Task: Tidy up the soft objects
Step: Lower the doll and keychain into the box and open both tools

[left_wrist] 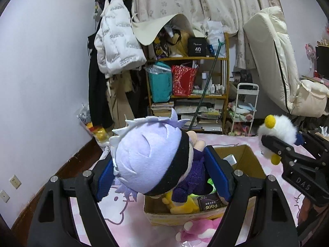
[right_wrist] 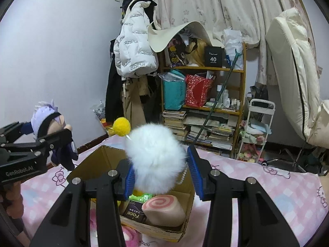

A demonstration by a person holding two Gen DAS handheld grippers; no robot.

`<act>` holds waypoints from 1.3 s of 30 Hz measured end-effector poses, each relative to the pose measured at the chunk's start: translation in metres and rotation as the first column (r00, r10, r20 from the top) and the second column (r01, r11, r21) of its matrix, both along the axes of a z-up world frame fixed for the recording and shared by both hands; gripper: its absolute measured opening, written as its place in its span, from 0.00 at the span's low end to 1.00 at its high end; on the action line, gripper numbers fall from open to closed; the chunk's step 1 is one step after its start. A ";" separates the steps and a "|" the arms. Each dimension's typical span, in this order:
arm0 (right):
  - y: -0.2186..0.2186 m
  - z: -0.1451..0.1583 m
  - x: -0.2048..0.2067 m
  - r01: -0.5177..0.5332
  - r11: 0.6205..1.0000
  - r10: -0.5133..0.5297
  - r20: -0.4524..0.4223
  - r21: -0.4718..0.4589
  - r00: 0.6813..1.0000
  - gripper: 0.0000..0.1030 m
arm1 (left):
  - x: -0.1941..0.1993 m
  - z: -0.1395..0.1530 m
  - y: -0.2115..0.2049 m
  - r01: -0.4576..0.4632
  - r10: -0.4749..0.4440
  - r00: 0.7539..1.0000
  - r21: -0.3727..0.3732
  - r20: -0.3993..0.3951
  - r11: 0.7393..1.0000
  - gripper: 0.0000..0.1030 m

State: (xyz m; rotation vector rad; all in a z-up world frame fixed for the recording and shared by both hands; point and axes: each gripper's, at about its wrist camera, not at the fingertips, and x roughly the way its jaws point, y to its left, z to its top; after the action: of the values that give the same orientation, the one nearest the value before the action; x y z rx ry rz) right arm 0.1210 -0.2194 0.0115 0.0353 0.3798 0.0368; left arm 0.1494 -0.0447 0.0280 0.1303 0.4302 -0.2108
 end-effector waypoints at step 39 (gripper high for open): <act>-0.004 -0.053 0.030 -0.050 0.995 0.064 -0.158 0.090 0.985 0.49 | 0.035 -0.064 -0.018 0.045 -0.038 0.986 0.037 -0.161 0.998 0.80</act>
State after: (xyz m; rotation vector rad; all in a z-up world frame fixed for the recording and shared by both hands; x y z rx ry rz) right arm 0.1510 -0.2233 -0.0413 0.1129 0.5407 0.1079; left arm 0.1842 -0.0626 -0.0355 0.1632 0.5920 -0.2545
